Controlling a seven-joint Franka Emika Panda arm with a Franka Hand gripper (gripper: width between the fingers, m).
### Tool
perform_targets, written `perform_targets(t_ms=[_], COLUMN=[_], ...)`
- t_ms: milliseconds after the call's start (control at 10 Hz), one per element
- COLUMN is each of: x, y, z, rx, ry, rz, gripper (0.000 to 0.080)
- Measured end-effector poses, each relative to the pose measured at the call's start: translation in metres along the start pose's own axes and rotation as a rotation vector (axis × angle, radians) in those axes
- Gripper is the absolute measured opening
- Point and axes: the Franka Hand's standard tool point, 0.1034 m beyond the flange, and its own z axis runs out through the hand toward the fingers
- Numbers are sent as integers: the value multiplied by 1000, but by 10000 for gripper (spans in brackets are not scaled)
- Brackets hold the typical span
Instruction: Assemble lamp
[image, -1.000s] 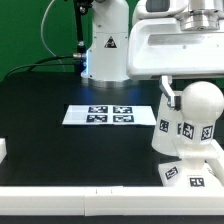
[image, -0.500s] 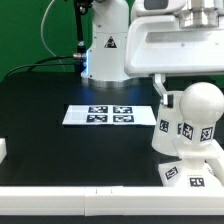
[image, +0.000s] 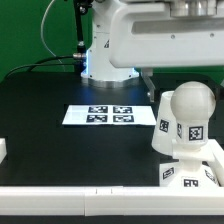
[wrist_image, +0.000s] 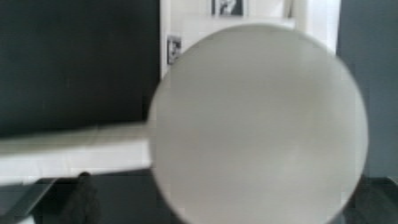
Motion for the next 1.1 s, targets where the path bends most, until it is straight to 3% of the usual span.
perform_targets(t_ms=[300,800,900,1100], x=[-7,-5,-5,-5], y=[-6,-14,-14,-14], z=[13,13,13,13], rx=[-10,-18,-17,-17], ry=[-78,-53,-53,-53], rz=[-5,-5,-6,57], gripper=[698,698,605,573])
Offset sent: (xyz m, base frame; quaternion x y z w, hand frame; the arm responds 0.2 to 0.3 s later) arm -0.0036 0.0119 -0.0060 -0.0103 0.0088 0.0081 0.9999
